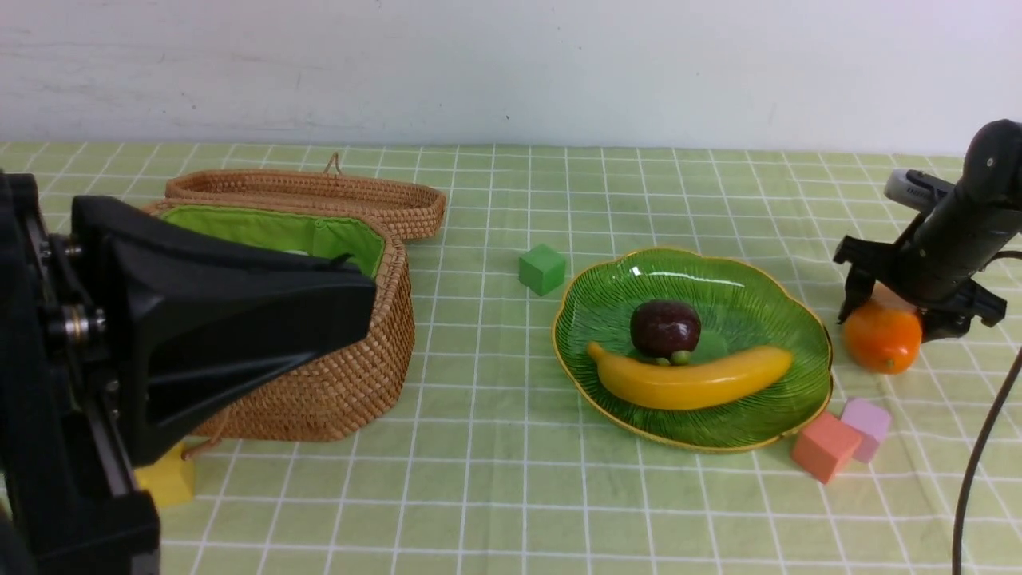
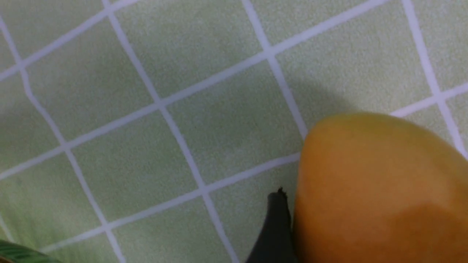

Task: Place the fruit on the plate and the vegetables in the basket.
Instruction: Use the right arm to grab a mango and put it into the right plate

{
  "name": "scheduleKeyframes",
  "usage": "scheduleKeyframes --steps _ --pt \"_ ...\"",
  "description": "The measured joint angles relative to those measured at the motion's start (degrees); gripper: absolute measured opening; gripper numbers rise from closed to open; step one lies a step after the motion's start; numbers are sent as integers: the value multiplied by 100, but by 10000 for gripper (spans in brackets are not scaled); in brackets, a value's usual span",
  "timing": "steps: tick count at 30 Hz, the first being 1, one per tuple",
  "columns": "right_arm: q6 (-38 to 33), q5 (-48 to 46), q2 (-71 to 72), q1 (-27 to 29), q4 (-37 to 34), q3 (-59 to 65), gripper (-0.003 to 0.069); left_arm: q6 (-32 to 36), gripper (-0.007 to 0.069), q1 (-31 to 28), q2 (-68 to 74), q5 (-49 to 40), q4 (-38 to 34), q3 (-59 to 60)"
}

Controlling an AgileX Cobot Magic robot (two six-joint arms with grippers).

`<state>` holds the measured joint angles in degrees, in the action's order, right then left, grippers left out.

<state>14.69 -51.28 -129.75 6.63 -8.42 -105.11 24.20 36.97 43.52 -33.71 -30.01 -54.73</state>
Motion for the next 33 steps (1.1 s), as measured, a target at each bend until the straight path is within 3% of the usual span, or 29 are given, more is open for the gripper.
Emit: scheduleKeyframes --steps 6,13,19,24,33 --pt "-586 -1032 -127 0 -113 -594 553 0 1 0 0 -40 0 0" --pt "-767 -1795 498 -132 -113 -1287 553 119 4 0 0 -116 18 5" --pt "-1362 -1856 1029 -1054 -113 -1386 553 263 4 0 0 -217 29 5" --pt "-1391 -1542 612 -1672 163 -1386 553 281 4 0 0 -258 29 5" --pt "-1159 -1511 118 -1742 377 -1381 563 293 4 0 0 -334 29 11"
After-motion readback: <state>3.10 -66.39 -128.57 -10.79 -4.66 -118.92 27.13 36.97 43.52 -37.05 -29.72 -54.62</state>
